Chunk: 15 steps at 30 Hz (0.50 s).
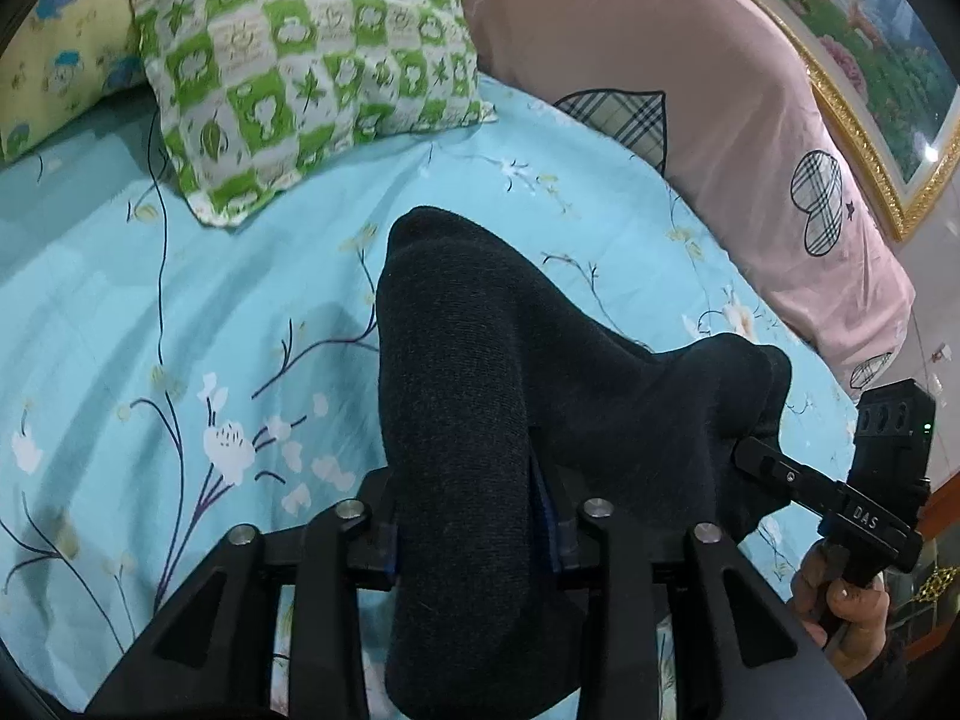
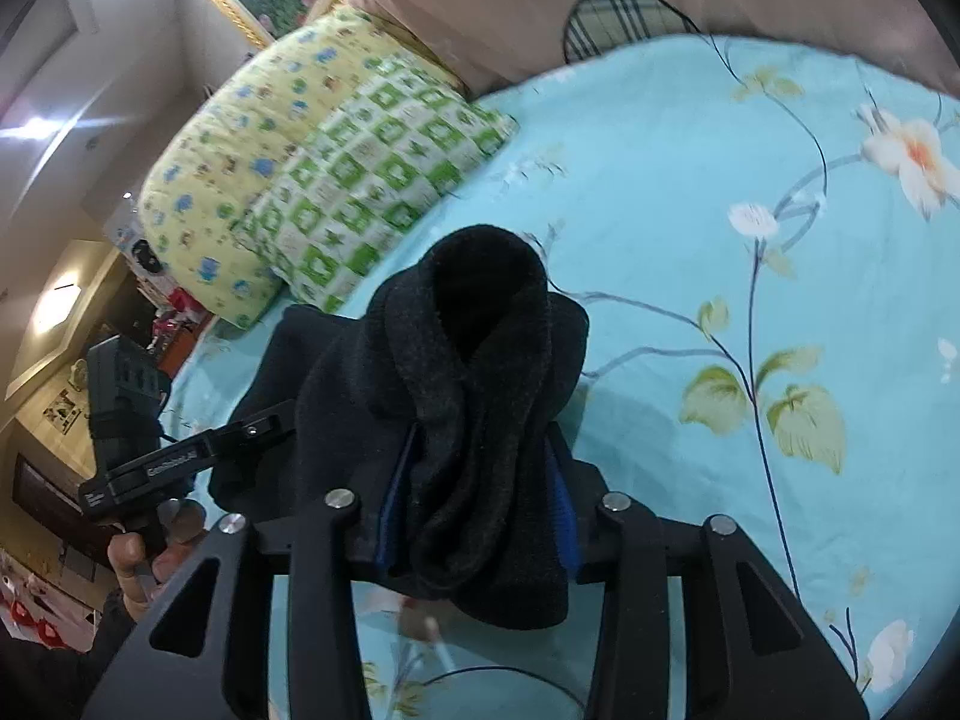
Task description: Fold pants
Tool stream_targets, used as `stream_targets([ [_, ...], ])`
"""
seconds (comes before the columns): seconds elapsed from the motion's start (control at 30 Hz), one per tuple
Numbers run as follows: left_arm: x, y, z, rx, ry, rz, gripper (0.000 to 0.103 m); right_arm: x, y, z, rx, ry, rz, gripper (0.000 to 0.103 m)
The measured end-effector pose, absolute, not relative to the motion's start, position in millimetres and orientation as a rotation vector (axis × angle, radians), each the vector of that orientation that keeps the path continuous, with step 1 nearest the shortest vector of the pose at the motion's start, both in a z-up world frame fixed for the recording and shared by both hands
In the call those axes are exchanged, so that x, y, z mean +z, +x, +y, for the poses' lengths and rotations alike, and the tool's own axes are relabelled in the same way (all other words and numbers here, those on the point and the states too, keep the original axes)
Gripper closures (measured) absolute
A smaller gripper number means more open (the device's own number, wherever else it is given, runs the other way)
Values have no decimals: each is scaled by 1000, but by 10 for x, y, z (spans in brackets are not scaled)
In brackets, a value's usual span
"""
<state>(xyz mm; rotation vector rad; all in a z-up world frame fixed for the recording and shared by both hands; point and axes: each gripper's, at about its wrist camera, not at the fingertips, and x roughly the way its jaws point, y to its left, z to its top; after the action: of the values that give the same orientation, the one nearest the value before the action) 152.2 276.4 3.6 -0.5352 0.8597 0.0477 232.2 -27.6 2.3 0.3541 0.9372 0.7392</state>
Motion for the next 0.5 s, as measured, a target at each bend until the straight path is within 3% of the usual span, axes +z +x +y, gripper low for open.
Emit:
stream_targets([
  [0.03,21,1525,2764,50,-532,861,57,-11,2336,-289,733,359,941,55],
  [0.17,19,1521,2717,68,-466,853,47,-157,2400,-411,720,395,954,51],
  [0.23,45,1499,2680,84,-430,844,46,-202,2415,-444,724,409,957,46],
  [0.47,180,1343,2614,127,-357,834,31,-102,2332,-431,709,388,921,43],
  [0.5,193,1309,2617,128,-356,833,31,-69,2303,-433,701,376,911,37],
])
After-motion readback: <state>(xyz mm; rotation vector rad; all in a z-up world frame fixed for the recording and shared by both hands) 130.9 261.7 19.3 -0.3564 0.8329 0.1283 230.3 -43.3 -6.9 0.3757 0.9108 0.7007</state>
